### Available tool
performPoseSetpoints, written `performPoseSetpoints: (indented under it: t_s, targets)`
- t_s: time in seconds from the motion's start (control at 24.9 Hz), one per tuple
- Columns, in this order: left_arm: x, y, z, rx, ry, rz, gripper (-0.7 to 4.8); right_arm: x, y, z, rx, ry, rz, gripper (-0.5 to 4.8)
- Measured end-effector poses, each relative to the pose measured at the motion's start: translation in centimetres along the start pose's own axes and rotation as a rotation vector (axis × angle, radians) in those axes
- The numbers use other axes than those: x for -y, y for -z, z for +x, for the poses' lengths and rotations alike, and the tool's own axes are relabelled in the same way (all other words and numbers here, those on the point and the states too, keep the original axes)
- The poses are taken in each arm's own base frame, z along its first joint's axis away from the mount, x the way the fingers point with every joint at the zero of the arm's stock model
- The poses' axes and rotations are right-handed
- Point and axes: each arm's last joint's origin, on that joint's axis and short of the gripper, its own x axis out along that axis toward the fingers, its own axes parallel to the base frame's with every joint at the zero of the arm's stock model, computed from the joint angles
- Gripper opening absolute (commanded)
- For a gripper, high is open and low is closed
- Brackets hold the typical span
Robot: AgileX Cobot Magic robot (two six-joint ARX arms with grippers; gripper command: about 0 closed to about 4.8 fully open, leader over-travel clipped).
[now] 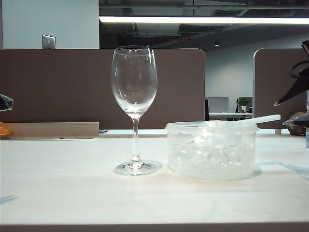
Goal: Pick up an ice shovel filled with ice cubes and pour the ice from the shovel into the glass.
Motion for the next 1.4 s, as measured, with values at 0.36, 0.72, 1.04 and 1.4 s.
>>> performPoseSetpoints:
  t_s: [0.36, 0.72, 1.04, 1.4]
  targets:
    - [0.00, 0.00, 0.00, 0.000, 0.000, 0.000, 0.29, -0.11, -0.20, 0.00, 0.046, 0.004, -0.008, 1.81]
    - [0.00, 0.00, 0.00, 0.000, 0.000, 0.000, 0.29, -0.09, -0.25, 0.00, 0.063, 0.012, -0.008, 1.81]
    - [0.00, 0.00, 0.00, 0.000, 0.000, 0.000, 0.29, -0.06, -0.23, 0.00, 0.062, 0.015, -0.008, 1.81]
    - [0.00, 0.00, 0.00, 0.000, 0.000, 0.000, 0.29, 0.66, -0.07, 0.42, 0.046, 0.044, 0.002, 1.81]
